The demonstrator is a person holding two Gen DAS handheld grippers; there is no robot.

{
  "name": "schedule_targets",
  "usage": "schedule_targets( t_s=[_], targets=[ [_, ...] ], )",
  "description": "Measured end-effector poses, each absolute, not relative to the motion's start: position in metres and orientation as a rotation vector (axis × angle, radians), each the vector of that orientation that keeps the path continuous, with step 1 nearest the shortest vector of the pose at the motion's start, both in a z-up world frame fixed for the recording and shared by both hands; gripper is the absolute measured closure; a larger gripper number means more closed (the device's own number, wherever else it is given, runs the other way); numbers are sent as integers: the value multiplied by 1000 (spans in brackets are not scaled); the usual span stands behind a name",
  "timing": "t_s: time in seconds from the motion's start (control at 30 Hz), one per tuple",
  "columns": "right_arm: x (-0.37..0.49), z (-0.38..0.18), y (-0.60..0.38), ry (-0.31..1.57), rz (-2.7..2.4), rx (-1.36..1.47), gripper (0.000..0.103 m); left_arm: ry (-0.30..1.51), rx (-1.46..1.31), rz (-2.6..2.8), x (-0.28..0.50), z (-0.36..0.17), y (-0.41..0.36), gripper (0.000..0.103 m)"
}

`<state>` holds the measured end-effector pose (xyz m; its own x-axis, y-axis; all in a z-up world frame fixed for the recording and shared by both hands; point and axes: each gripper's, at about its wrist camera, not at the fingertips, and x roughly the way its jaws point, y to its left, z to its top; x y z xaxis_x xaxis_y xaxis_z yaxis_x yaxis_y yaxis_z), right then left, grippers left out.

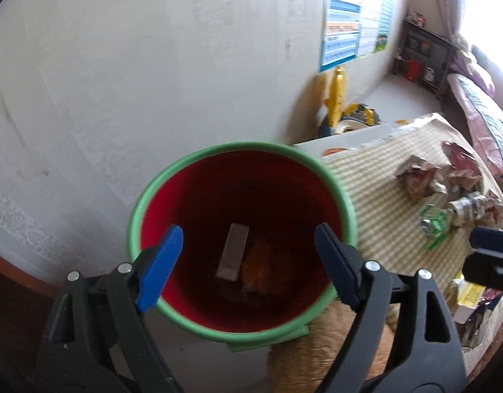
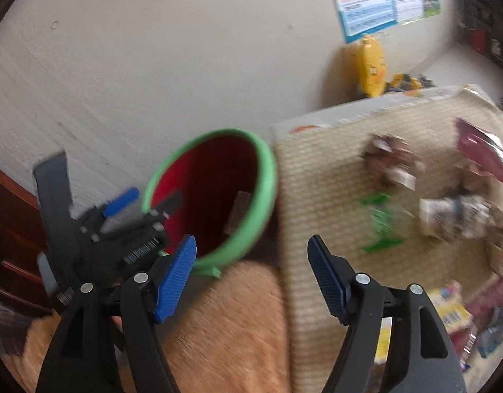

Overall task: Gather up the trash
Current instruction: 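Grasp the crumpled paper ball on the table with the left tool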

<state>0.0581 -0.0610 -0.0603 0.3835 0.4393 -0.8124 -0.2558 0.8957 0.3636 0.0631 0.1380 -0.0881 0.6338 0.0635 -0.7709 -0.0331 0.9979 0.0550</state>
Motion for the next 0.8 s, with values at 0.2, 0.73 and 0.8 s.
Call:
schedule_targets(
  t_s=[0.2,0.73,0.8],
  targets=[
    [34,-70,-135,1077,268,240,34,882,83,-60,75,-84,85,20],
    [11,-81,-214,1039,224,500,34,1036,256,-206,190,-139,-80,12],
    [10,-83,-218,1034,231,516,34,1063,255,-198,199,-146,-86,12]
  ],
)
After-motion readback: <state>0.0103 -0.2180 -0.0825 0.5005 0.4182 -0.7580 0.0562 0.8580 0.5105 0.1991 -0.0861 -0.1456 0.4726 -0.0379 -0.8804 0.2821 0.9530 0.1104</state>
